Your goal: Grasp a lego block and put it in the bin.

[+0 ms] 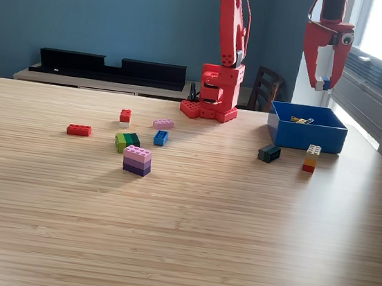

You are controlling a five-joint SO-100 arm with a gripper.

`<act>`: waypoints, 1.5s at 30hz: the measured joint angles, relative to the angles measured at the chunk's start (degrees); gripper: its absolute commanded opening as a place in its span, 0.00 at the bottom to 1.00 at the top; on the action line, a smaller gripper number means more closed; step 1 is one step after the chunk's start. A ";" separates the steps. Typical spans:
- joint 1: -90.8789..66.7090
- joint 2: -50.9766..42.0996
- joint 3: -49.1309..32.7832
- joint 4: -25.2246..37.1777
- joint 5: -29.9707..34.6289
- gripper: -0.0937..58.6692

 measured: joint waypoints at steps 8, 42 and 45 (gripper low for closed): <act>0.00 -15.03 -3.78 0.18 0.88 0.00; 4.48 -30.15 -34.89 8.61 2.46 0.00; 8.35 -26.72 -36.39 8.61 2.55 0.00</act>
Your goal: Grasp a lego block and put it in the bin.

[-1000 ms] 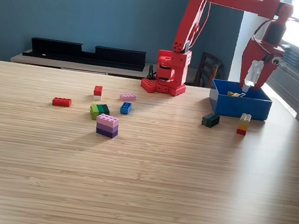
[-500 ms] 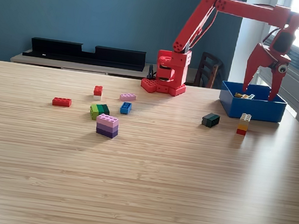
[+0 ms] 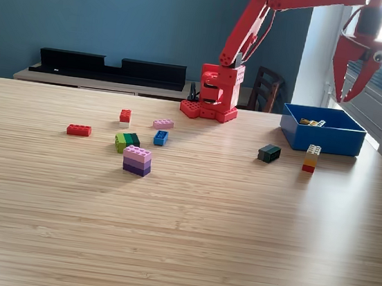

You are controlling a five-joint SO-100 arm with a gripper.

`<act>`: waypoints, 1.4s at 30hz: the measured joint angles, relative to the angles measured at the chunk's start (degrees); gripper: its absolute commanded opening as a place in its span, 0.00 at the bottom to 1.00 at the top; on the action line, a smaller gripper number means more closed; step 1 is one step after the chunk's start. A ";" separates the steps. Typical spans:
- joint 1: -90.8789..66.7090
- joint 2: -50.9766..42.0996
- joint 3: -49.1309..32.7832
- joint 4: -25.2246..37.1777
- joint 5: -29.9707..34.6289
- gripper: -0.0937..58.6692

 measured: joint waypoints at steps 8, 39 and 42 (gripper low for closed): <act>15.56 11.60 2.02 0.00 1.85 0.00; 54.58 17.23 19.25 -0.88 -4.39 0.00; 54.40 17.23 19.25 -0.88 -4.39 0.00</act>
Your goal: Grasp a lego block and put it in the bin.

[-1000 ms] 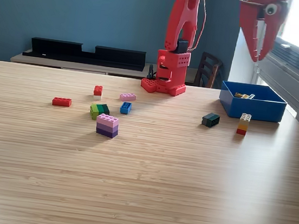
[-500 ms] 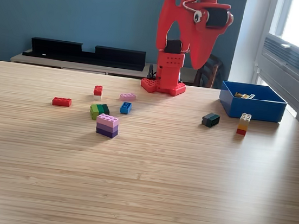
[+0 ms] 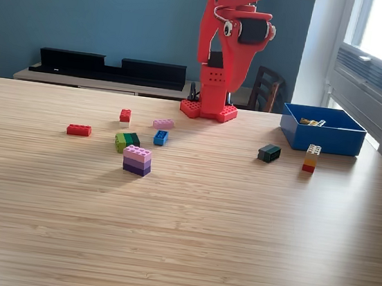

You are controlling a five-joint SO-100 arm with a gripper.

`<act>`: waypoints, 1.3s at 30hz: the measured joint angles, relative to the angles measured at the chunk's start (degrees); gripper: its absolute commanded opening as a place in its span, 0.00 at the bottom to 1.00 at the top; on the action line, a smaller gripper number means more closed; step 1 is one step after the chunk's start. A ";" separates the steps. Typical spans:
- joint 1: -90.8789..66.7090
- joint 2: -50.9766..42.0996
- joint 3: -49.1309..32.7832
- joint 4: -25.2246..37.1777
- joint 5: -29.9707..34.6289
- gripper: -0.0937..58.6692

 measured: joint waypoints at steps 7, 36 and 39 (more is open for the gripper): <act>0.88 0.00 1.05 0.00 -0.09 0.00; 9.67 0.00 5.62 -9.67 2.81 0.01; 14.41 0.00 7.56 -14.50 4.04 0.01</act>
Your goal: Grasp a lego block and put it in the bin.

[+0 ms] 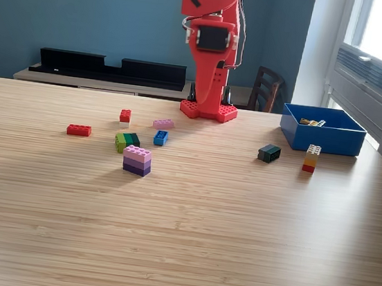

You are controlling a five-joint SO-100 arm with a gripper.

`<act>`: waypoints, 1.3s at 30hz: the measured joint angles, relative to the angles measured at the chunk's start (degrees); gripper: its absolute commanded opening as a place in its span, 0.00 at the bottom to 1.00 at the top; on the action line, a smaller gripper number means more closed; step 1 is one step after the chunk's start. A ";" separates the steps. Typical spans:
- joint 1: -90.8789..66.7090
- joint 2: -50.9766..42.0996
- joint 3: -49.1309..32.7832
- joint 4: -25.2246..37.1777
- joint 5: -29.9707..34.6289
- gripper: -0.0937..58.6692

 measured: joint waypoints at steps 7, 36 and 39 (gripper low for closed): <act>10.99 0.00 5.45 -11.34 2.02 0.13; 14.15 -16.79 -4.04 -12.57 9.76 0.41; 14.15 -20.57 -7.91 -10.55 9.76 0.42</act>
